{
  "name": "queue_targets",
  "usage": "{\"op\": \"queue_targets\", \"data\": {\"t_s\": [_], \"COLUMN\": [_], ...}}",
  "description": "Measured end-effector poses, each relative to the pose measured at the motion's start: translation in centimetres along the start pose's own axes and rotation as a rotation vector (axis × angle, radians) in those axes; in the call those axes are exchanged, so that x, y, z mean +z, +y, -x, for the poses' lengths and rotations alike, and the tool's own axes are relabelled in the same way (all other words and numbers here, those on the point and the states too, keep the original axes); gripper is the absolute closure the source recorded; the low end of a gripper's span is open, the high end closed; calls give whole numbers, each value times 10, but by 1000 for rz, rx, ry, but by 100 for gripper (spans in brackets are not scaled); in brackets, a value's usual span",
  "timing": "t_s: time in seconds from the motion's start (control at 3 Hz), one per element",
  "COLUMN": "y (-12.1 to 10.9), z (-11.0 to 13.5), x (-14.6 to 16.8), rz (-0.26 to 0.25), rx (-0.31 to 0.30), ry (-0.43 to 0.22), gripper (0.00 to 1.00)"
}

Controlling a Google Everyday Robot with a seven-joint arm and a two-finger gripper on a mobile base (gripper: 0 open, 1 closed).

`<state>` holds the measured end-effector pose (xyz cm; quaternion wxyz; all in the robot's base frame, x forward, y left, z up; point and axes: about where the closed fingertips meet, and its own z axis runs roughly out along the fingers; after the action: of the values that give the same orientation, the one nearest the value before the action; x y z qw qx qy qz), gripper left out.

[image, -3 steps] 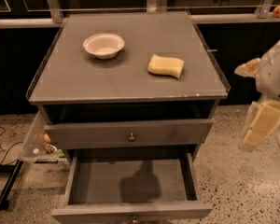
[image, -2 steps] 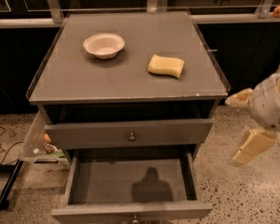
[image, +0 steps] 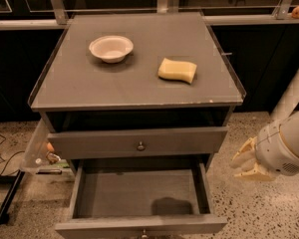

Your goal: Close middle drawer

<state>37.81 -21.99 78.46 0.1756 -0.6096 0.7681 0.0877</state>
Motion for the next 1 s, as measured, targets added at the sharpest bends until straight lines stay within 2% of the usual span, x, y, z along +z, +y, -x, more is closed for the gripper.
{"op": "queue_targets", "data": {"t_s": [0.33, 0.67, 1.0], "y": [-1, 6, 17], "z": [1, -10, -32], "x": [-1, 38, 112], "rz": [-2, 39, 85], "rx": [-1, 54, 136], "ry": [0, -70, -163], "gripper": [88, 100, 100]}}
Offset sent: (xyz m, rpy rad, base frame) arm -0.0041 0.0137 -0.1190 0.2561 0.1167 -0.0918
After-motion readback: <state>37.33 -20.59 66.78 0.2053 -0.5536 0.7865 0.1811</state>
